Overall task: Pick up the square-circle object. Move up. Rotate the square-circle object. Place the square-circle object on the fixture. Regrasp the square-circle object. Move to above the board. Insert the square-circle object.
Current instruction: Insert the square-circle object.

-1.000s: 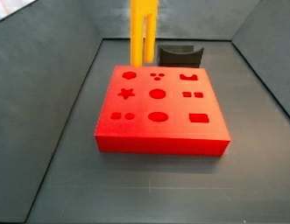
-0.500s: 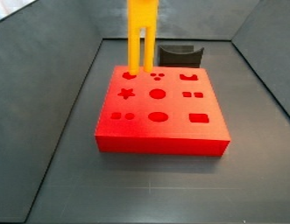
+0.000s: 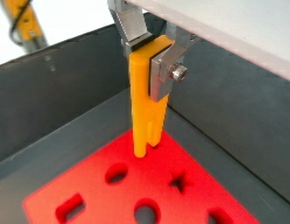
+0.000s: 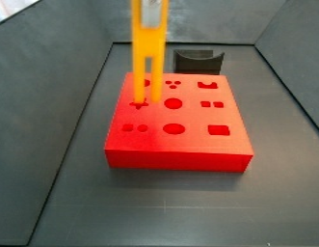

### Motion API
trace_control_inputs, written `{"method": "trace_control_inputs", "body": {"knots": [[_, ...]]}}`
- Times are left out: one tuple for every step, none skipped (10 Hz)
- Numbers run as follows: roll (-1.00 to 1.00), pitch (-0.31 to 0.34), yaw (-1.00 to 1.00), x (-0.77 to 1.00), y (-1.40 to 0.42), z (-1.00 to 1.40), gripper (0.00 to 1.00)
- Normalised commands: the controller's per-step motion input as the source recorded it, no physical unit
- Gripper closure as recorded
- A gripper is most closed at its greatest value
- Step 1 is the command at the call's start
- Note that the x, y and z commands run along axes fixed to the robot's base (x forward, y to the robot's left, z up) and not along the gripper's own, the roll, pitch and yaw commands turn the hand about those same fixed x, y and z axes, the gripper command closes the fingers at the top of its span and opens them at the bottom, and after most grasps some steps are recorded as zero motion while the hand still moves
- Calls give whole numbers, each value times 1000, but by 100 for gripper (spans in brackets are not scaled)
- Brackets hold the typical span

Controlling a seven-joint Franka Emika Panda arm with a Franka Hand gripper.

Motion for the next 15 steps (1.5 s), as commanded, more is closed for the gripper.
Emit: {"method": "trace_control_inputs", "body": {"knots": [[0, 0, -494, -543, -117, -206, 100], [0, -4, -311, -317, 0, -157, 100], [-10, -51, -126, 0, 0, -163, 100], [0, -59, -174, 89, 0, -126, 100], [0, -41, -200, 254, 0, -117, 100], [0, -60, -171, 223, 0, -129, 100], [0, -27, -37, 0, 0, -251, 100], [0, -6, 0, 0, 0, -400, 100], [51, 0, 149, -40, -37, -469, 100], [20, 0, 200, -26, -29, -434, 100], [17, 0, 237, 0, -29, -417, 100], [21, 0, 231, -29, 0, -351, 100], [53, 0, 243, -106, 0, -283, 100], [19, -7, 154, -37, 0, -249, 100], [34, -20, 0, 0, 0, -177, 100]]}}
